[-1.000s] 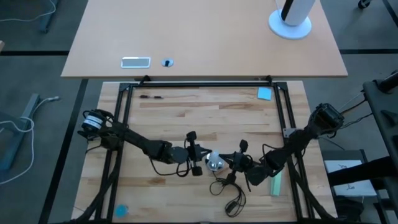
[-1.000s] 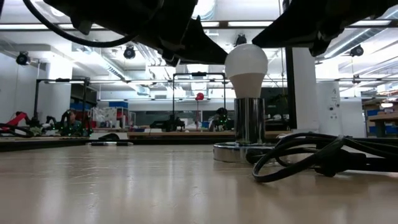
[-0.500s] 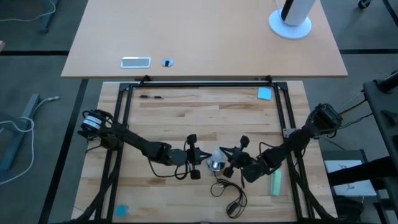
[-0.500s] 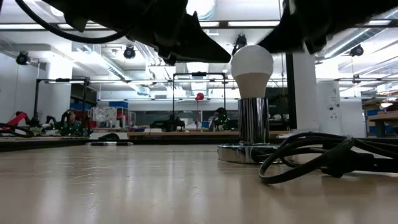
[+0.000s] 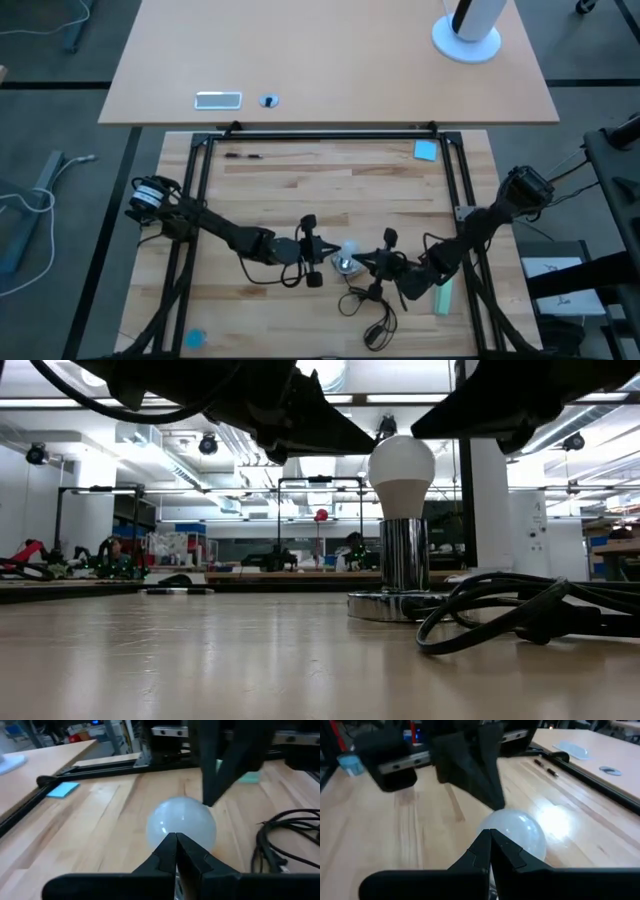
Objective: Screw lightbulb
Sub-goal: Remove the lightbulb from the lamp
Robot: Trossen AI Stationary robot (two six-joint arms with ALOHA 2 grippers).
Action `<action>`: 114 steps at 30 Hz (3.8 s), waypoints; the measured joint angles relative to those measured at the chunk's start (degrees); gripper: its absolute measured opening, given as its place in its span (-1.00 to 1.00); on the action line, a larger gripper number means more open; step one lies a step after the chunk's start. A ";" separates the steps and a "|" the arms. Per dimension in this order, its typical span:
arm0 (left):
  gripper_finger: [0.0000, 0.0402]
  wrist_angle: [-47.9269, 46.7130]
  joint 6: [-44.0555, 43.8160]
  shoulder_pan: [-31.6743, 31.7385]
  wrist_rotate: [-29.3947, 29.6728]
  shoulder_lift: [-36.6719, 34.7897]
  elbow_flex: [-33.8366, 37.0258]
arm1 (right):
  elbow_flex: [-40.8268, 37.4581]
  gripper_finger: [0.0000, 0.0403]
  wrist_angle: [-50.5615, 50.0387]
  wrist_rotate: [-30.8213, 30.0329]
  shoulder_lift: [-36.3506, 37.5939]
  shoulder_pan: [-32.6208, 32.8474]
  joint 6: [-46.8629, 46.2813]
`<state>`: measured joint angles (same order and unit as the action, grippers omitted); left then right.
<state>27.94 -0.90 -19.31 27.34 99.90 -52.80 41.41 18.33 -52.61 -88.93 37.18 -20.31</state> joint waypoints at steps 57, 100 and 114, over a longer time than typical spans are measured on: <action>-1.00 -2.60 -1.67 -0.61 3.40 -1.26 -0.02 | -0.76 -1.00 -0.67 -4.33 0.23 -5.97 2.51; -1.00 -2.38 1.89 -1.03 8.69 -0.07 0.00 | -0.69 -1.00 -4.45 -6.49 0.85 0.24 -2.16; -1.00 0.37 3.07 3.29 3.63 0.92 0.00 | -0.76 -1.00 -4.53 -6.98 0.73 -1.65 -2.16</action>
<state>28.32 2.17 -16.02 30.97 100.82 -52.80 40.64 13.80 -59.59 -88.20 35.53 -22.47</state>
